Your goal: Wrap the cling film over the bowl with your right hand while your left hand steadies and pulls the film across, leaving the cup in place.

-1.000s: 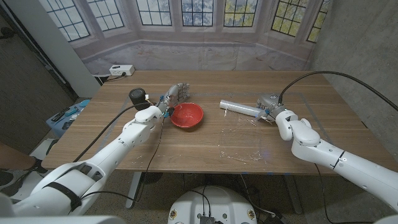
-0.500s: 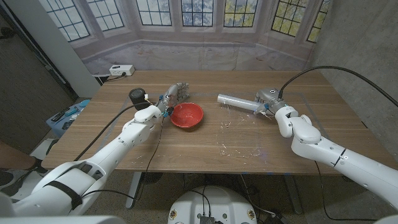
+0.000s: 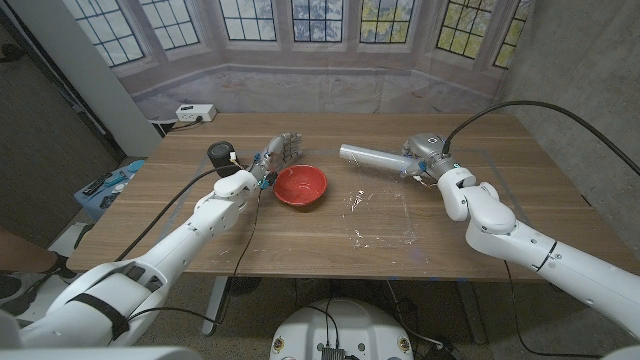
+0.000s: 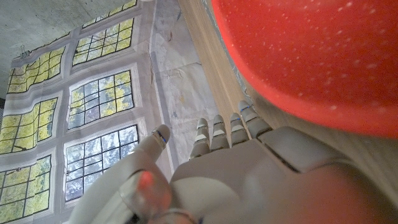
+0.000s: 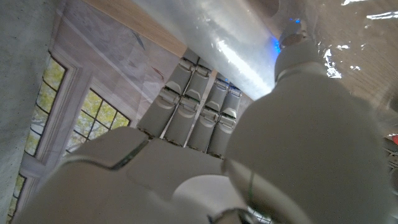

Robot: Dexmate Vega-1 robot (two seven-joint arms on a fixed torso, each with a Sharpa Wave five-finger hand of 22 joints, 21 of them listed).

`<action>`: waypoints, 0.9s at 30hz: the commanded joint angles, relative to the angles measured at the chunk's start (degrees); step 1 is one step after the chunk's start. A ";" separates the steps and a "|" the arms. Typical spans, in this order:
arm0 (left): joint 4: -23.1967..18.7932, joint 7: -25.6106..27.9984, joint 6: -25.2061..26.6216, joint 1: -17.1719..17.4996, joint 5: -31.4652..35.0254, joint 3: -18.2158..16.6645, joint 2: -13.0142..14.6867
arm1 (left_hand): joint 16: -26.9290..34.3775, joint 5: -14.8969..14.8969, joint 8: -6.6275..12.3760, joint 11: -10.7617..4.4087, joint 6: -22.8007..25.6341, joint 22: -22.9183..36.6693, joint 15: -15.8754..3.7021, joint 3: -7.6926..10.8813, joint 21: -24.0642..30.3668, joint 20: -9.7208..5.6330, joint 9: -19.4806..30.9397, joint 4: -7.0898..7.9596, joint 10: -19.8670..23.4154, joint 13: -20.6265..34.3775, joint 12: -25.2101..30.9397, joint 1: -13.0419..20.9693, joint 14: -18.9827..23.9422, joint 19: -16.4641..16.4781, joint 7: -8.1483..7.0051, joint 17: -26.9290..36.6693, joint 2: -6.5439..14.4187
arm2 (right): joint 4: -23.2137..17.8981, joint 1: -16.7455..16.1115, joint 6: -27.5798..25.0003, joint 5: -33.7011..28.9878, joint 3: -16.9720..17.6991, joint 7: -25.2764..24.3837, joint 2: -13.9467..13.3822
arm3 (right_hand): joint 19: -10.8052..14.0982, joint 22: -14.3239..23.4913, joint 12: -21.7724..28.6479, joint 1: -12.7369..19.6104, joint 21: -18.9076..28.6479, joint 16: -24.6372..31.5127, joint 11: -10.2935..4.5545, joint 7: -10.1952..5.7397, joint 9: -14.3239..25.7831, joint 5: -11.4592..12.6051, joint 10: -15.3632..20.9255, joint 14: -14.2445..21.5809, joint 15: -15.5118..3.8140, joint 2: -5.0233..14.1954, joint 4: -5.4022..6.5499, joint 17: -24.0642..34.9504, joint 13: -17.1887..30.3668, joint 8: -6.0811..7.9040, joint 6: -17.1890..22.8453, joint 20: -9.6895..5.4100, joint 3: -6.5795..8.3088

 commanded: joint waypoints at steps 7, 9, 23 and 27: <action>-5.44 0.73 0.23 3.67 -0.82 -1.23 2.79 | -0.18 0.13 -0.11 0.26 0.30 0.06 0.09 0.04 -0.12 0.23 0.11 -0.50 -0.03 0.07 -0.17 0.32 0.21 0.29 -0.13 0.20 -0.19 | -6.71 -3.39 -2.37 -7.20 0.92 1.20 0.58 | 0.04 0.06 -0.38 8.83 0.43 -0.24 -1.73 -5.25 0.35 -0.21 1.78 1.73 -4.73 9.17 0.05 0.03 0.22 -0.16 5.96 -3.48 -0.52; -6.19 0.80 0.26 4.25 -1.04 -1.48 3.25 | -0.18 0.13 -0.13 0.21 0.28 0.07 0.07 0.02 -0.14 0.27 0.12 -0.50 -0.06 0.07 -0.19 0.31 0.19 0.27 -0.16 0.21 -0.19 | -7.46 -3.83 -2.53 -8.06 1.05 1.42 0.67 | 0.01 0.06 -0.46 8.86 0.44 -0.27 -1.70 -5.33 0.36 -0.23 1.73 1.74 -4.73 9.18 0.05 0.02 0.20 -0.19 5.96 -3.48 -0.57; -10.81 -0.20 -1.51 8.22 -2.79 -4.00 7.12 | -0.25 0.17 -0.21 0.33 0.14 0.08 0.20 -0.08 -0.24 0.28 0.13 -0.87 -0.20 0.09 -0.31 0.55 0.07 0.25 -0.09 0.17 -0.19 | -11.83 -5.80 -3.98 -16.90 0.76 4.36 3.79 | -0.17 0.01 -0.67 9.19 0.51 -0.41 -1.96 -5.49 0.38 -0.23 1.96 1.95 -4.74 9.35 -0.01 0.01 0.29 -0.36 6.24 -3.48 -0.98; -11.16 -0.48 -1.74 8.83 -3.24 -4.59 7.89 | -0.25 0.18 -0.21 0.34 0.15 0.08 0.28 -0.10 -0.26 0.31 0.13 -0.97 -0.23 0.09 -0.33 0.62 0.07 0.25 -0.04 0.16 -0.19 | -12.35 -6.20 -3.86 -18.88 0.93 5.10 5.03 | -0.21 0.00 -0.73 9.31 0.54 -0.44 -1.92 -5.50 0.39 -0.21 2.07 2.04 -4.74 9.39 -0.03 0.01 0.33 -0.43 6.27 -3.47 -1.10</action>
